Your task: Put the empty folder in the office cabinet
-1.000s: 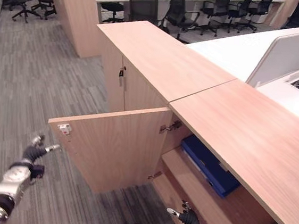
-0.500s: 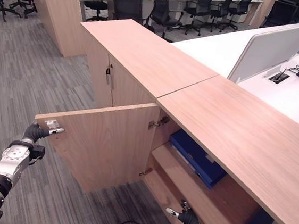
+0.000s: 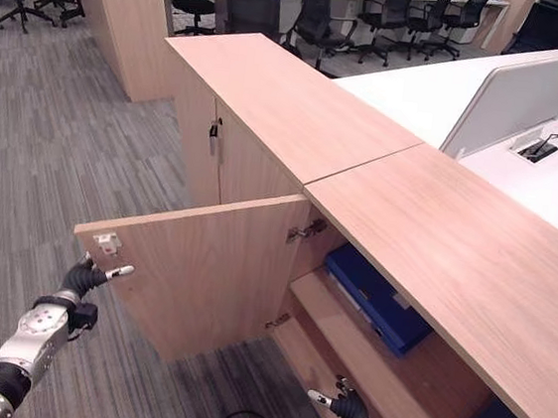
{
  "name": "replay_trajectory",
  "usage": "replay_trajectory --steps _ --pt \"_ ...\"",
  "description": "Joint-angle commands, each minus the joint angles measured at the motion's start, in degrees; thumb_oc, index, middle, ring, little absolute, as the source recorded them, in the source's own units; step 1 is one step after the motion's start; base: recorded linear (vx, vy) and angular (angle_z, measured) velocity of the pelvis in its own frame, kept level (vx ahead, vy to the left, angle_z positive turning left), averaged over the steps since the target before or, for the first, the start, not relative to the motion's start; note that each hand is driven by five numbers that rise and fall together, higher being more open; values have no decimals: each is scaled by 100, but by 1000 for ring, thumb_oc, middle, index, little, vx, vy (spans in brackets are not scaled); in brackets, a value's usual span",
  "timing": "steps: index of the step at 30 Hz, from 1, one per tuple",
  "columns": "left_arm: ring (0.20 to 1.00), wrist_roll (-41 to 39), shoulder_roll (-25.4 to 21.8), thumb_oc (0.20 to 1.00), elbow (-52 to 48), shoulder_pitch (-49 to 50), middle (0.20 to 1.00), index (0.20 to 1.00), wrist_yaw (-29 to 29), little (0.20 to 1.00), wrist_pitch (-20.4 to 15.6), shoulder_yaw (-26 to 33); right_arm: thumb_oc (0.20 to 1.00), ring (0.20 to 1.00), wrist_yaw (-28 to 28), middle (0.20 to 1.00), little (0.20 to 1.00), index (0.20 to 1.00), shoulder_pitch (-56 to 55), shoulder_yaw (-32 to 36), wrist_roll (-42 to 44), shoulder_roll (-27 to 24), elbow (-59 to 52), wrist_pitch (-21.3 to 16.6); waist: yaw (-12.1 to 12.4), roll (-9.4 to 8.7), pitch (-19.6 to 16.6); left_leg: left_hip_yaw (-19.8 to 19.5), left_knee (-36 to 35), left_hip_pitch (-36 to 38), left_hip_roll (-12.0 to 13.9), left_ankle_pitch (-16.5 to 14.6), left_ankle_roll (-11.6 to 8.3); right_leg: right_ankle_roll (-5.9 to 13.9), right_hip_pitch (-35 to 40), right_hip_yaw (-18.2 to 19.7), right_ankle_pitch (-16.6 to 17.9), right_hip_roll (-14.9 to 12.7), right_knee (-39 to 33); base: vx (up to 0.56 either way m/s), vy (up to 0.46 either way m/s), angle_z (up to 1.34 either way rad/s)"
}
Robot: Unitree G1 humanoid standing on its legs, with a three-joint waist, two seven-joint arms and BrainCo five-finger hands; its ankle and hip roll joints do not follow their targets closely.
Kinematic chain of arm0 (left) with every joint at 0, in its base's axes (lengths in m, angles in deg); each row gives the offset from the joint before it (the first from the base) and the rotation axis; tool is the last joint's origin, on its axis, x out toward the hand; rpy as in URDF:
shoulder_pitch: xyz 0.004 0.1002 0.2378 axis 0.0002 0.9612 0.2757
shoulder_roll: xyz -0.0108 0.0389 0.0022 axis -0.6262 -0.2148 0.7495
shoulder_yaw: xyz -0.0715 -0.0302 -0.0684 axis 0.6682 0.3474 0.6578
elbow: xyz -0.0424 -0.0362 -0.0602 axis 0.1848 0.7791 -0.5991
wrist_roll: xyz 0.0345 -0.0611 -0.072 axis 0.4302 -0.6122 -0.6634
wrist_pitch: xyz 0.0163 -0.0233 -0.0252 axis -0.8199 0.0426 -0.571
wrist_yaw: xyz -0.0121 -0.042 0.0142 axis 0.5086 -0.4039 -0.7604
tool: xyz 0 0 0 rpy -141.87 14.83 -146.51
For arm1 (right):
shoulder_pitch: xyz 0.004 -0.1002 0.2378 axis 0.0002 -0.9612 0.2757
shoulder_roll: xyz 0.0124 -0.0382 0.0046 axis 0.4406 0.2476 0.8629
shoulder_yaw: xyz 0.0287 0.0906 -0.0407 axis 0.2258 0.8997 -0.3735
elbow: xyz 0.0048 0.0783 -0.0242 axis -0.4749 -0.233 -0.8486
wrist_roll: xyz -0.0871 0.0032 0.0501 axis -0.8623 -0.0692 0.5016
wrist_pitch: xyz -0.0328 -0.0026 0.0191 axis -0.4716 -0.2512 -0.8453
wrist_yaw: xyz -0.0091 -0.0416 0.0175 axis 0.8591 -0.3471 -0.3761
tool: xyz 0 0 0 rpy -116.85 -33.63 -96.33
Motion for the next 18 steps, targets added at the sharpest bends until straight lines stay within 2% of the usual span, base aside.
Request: replay_trajectory --steps 1,8,9,10,11,12,14,15,16,18 --pt "1000 32 302 1000 -809 -367 1000 1000 -778 1000 -202 -737 1000 1000 -86 1000 1000 1000 318 -61 -126 -7 36 -52 -218 -189 -107 -65 14 -131 197 -375 -302 430 293 -117 -102 -765 276 -11 40 0" --pt "1000 -29 685 1000 -1055 351 1000 1000 -901 1000 -80 -812 1000 1000 -225 1000 1000 1000 548 138 22 23 -105 -41 -143 -96 38 173 14 -206 167 -355 -224 499 106 -7 67 -829 266 -69 20 -9" --pt "1000 -100 807 1000 -1081 438 1000 1000 -838 1000 -53 -850 1000 1000 -319 1000 1000 1000 661 185 123 44 -214 -58 -143 -43 197 318 14 -279 195 -294 -190 534 -174 15 208 -877 568 -119 -21 -34" --pt "1000 -100 810 1000 -1079 434 1000 1000 -837 1000 -53 -850 1000 1000 -320 1000 1000 1000 664 187 123 42 -215 -56 -131 -41 195 330 14 -286 195 -293 -189 534 -195 30 203 -877 587 -336 -28 -40" --pt "1000 -57 762 1000 -1332 468 1000 1000 -861 1000 -19 -975 1000 1000 -429 1000 1000 1000 842 193 186 48 -248 -68 26 127 329 701 14 -490 318 -160 -160 512 -342 -677 52 -1036 1025 -214 -7 -47" --pt "1000 -57 761 1000 -1344 470 1000 1000 -859 1000 -10 -979 1000 1000 -430 1000 1000 1000 844 199 186 47 -245 -68 37 129 337 707 14 -476 321 -177 -164 514 -355 -668 10 -1040 1078 -296 25 -45" --pt "1000 11 685 1000 -1593 581 1000 1000 -948 1000 24 -1074 1000 1000 -435 1000 1000 1000 936 119 143 48 -280 -88 179 248 346 1146 22 -585 428 -71 -153 371 -219 -1555 -234 -1257 1499 -185 53 -84" --pt "1000 10 656 1000 -1718 650 1000 1000 -968 1000 32 -1053 1000 1000 -432 1000 1000 1000 962 95 130 52 -290 -97 237 264 337 1357 46 -598 455 -65 -131 340 -160 -1837 -296 -1349 1746 -167 32 -107" --pt "1000 -28 669 1000 -1784 754 1000 1000 -979 1000 53 -1015 1000 1000 -420 1000 1000 1000 974 49 134 74 -262 -109 294 238 336 1566 75 -562 457 -102 -105 349 -100 -1977 -388 -1424 1966 -128 5 -86" --pt "1000 -97 694 1000 -1916 848 1000 1000 -959 1000 51 -952 1000 1000 -410 1000 1000 1000 1016 -16 139 89 -324 -135 344 200 299 1898 110 -563 484 -84 -69 360 20 -2164 -431 -1405 2046 -139 -66 -103"
